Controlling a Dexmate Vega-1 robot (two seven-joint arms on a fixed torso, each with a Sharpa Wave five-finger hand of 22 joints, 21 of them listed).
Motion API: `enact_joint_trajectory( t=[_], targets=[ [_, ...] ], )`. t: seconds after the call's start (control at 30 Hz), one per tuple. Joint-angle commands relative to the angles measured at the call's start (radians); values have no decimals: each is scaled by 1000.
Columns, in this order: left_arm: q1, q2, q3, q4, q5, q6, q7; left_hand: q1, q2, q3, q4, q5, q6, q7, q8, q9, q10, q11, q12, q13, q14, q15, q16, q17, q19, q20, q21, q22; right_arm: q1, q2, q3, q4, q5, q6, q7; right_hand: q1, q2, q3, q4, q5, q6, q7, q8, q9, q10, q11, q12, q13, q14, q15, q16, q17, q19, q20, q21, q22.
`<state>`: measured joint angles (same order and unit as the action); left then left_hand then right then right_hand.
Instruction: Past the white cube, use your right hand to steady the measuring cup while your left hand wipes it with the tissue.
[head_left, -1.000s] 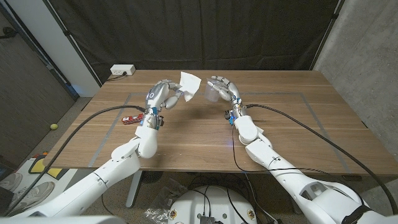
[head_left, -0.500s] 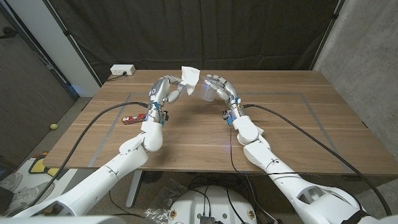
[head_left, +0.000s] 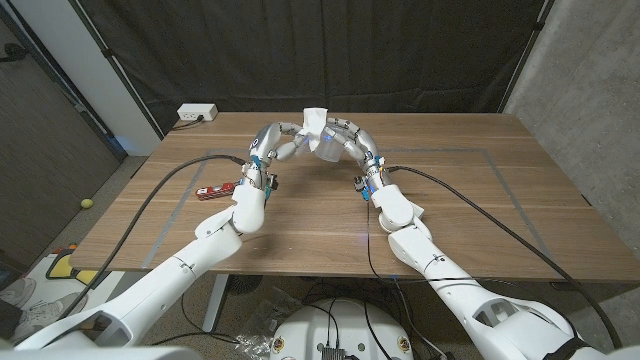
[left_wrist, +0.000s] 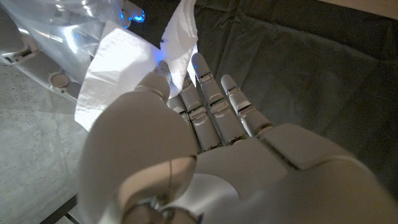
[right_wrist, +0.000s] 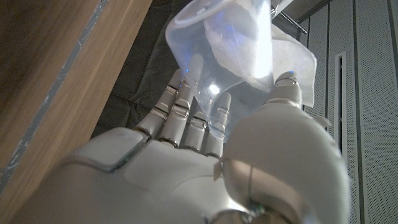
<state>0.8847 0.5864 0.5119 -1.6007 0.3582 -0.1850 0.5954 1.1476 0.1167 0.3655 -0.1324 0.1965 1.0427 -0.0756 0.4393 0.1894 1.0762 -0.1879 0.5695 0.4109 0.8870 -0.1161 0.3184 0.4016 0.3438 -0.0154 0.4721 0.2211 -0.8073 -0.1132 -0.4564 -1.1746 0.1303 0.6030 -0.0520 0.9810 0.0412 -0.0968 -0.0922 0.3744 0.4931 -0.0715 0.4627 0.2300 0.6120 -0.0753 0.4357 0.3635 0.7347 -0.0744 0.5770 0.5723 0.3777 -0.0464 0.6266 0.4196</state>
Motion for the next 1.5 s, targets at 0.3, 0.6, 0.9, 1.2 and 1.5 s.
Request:
enact_joint_trajectory(
  t=[0.3, 0.6, 0.9, 1.2, 1.5],
  targets=[
    [-59, 32, -9, 18, -212, -86, -313, -4, -7, -2, 12, 22, 33, -3, 1, 7, -12, -12, 5, 27, -31, -114, -23, 6, -14, 7, 4, 2, 24, 21, 11, 51, -8, 16, 15, 9, 5, -16, 4, -3, 0, -3, 1, 5, 3, 0, -10, 5, 6, -158, -7, 5, -4, -88, 13, 3],
    [-60, -26, -29, 55, -377, -133, -380, -4, -8, -5, 13, 28, 31, -3, -2, 8, -10, -12, 6, 31, -28, -118, -19, 14, -14, 6, 6, 1, 31, 28, 15, 69, -3, 21, 25, 11, 9, -20, 6, -2, 0, -1, 1, 6, 4, 2, -12, 8, 6, -158, -8, 8, -6, -87, 16, 2],
    [-58, -55, -35, 58, -504, -142, -454, 2, -9, -10, 11, 31, 34, 1, -5, 6, -6, -13, 6, 36, -22, -119, -9, 28, -13, 7, 9, 1, 34, 32, 21, 77, -1, 26, 28, 11, 10, -26, 7, -2, -1, -3, 0, 5, 3, 2, -16, 10, 6, -158, -10, 10, -8, -89, 20, 2],
    [-48, -23, -21, 2, -313, -67, -342, 5, -7, -14, 12, 35, 35, 6, -11, 5, -5, -12, 5, 42, -25, -117, -5, 41, -13, 6, 12, 2, 40, 36, 28, 88, 6, 32, 37, 13, 12, -31, 8, -2, 1, -2, 1, 6, 6, 2, -18, 12, 7, -158, -12, 13, -8, -88, 25, 1],
    [-42, 16, -16, -37, -302, 8, -391, 6, -7, -17, 13, 36, 39, 15, -15, 5, -1, -11, 5, 47, -30, -117, -6, 48, -17, 4, 15, 2, 45, 41, 37, 98, 11, 40, 43, 15, 15, -37, 10, -2, 1, 0, 0, 6, 8, 3, -20, 15, 8, -158, -13, 16, -10, -87, 29, 0]
  ],
)
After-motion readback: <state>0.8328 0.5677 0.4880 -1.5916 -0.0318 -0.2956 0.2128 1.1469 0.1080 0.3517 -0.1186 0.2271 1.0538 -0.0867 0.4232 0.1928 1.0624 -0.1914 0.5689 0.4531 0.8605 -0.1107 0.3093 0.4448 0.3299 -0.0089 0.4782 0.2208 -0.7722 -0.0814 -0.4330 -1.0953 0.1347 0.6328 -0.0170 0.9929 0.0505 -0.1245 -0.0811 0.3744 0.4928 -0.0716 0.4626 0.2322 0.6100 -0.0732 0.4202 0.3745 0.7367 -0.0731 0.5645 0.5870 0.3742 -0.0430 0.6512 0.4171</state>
